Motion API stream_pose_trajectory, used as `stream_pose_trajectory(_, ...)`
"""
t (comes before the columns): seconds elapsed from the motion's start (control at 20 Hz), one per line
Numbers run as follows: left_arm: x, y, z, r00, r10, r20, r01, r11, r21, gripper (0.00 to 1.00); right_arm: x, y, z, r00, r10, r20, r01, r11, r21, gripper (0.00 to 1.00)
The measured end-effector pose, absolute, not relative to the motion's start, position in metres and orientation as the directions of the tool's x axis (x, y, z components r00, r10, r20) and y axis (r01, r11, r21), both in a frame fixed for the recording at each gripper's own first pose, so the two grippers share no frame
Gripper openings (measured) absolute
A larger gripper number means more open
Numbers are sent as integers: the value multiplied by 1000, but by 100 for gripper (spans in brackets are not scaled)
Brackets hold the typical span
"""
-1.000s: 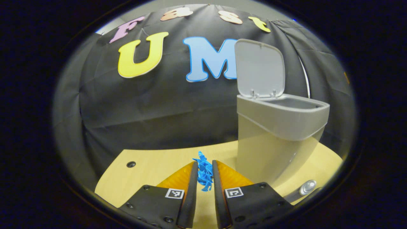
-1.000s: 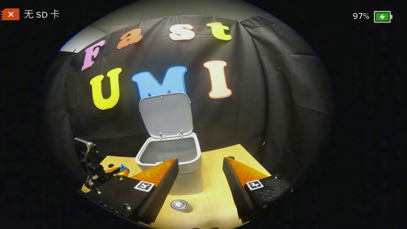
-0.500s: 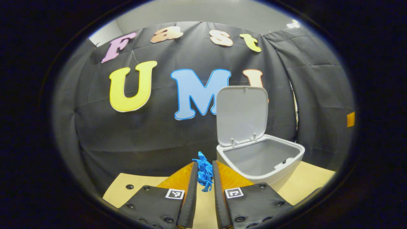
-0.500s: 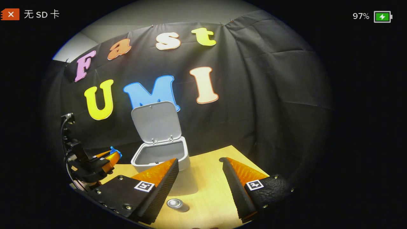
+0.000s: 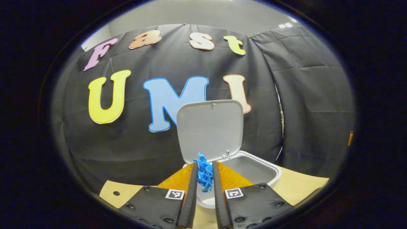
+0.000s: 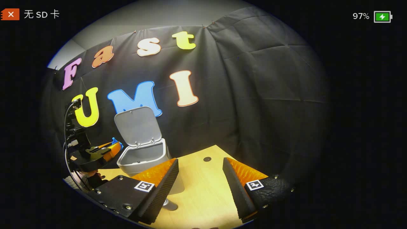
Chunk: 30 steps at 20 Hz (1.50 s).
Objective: Press the lid of the desktop garbage bin to open it, pick up the crumpled paper on the desktop and throw it into the bin, then pick up the pop can on the desktop and drop it into the bin, and finally close the garbage bin lid.
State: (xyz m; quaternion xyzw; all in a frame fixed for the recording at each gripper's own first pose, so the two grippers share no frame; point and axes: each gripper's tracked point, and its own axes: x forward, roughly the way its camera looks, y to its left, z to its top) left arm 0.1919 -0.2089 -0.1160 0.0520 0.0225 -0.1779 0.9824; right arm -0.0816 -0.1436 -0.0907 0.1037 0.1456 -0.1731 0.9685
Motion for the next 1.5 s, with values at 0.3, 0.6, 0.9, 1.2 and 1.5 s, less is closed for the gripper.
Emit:
stream_pose_trajectory(0.3,193,-226,-118,934,-352,-66,357,931,80,100,-95,-168,-91,882,-346,-321,407,901,148,89)
stream_pose_trajectory(0.6,187,-220,-117,940,-333,-76,339,938,76,95,-95,-166,-99,887,-322,-331,387,909,153,89)
stream_pose_trajectory(0.9,176,-179,-114,960,-265,-91,270,961,57,100,-81,-141,-110,908,-240,-343,309,937,163,90)
stream_pose_trajectory(1.2,155,-130,-111,978,-181,-100,186,982,38,100,-62,-109,-125,924,-134,-359,201,967,155,90)
stream_pose_trajectory(1.5,128,-92,-110,988,-111,-111,114,993,25,95,-47,-67,-153,917,-13,-399,64,991,114,90)
